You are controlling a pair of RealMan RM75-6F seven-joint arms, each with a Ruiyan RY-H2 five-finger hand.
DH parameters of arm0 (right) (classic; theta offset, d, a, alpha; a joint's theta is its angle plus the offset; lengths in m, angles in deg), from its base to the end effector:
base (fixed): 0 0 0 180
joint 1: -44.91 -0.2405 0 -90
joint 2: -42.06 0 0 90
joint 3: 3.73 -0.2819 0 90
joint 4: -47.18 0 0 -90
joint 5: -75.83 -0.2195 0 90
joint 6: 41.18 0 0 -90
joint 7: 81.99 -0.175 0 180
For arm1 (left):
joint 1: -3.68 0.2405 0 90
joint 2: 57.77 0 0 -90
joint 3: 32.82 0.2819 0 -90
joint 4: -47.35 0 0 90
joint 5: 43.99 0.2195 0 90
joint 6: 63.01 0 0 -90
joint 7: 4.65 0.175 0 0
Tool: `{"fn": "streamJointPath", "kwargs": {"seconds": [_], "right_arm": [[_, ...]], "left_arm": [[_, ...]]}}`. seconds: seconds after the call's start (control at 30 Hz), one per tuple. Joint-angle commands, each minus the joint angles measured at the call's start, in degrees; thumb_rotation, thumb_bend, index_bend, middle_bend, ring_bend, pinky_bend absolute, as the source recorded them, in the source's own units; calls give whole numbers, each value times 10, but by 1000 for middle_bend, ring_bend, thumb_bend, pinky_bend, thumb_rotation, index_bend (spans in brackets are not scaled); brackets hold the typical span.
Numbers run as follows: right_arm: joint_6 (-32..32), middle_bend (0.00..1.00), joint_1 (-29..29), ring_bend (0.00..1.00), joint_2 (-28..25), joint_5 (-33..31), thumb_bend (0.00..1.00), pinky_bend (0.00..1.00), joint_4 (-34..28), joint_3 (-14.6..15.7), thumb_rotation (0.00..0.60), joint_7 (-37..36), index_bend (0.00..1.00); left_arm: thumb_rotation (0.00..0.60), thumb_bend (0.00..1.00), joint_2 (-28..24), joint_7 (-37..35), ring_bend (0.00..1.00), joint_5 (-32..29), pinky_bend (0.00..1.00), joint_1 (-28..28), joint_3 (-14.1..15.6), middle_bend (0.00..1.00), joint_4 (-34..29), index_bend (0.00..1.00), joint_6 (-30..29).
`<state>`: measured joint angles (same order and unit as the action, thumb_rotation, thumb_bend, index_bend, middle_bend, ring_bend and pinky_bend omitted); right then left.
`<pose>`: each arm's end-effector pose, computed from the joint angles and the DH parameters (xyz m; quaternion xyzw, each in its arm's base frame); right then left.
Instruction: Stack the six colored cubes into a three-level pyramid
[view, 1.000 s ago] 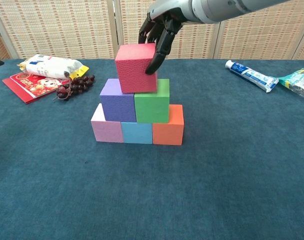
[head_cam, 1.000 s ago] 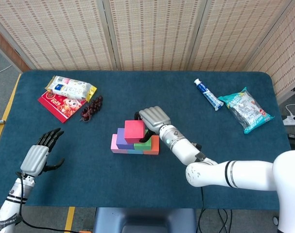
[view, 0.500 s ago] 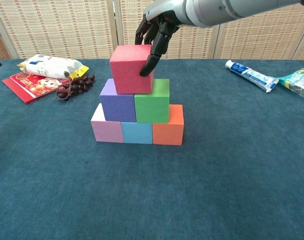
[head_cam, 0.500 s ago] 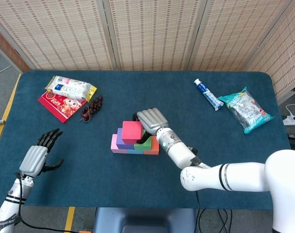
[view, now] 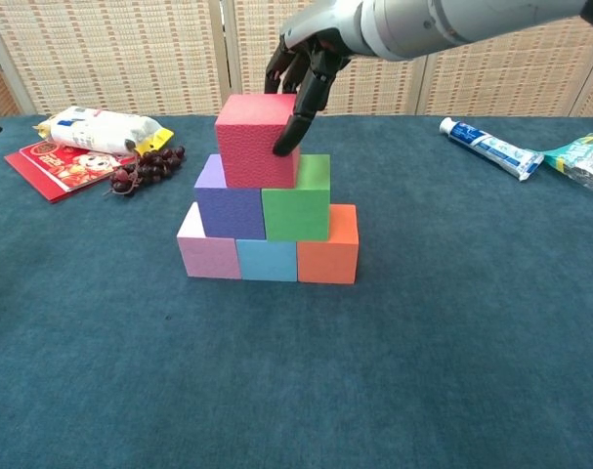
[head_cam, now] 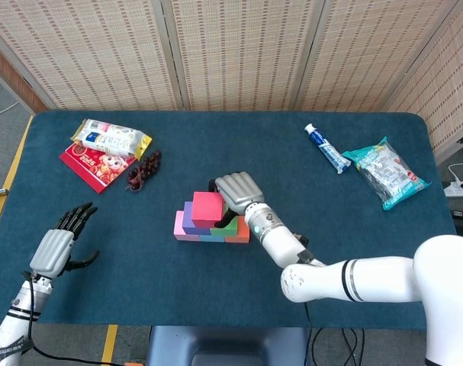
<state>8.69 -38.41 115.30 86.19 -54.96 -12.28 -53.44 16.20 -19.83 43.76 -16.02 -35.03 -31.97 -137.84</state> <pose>0.0262 -0.4317 0.0084 0.7669 -0.4345 0.3071 0.3588 -0.3110 0.3011 0.0908 -0.6420 -0.4222 -0.4508 0.4543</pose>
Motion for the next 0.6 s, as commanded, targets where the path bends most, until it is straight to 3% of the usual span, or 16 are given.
{"fn": "streamJointPath", "kwargs": {"seconds": [0.03, 0.17, 0.47, 0.6], "right_arm": [[2, 513, 1, 381, 2, -2, 218, 357, 0, -1, 600, 3, 513], [2, 499, 2, 365, 3, -2, 218, 336, 0, -3, 600, 8, 435], [-6, 334, 8, 270, -2, 9, 212, 247, -10, -5, 600, 15, 47], [0, 250, 8, 212, -6, 9, 179, 186, -22, -4, 600, 22, 0]], "left_arm": [[600, 307, 0, 0, 0, 0, 104, 0, 1, 0, 0, 12, 0], [600, 308, 1, -1, 0, 0, 105, 0, 0, 0, 2, 11, 1], [600, 307, 4, -2, 0, -1, 104, -3, -1, 0, 6, 7, 4], [600, 306, 6, -2, 0, -1, 102, -5, -3, 0, 7, 2, 5]]}}
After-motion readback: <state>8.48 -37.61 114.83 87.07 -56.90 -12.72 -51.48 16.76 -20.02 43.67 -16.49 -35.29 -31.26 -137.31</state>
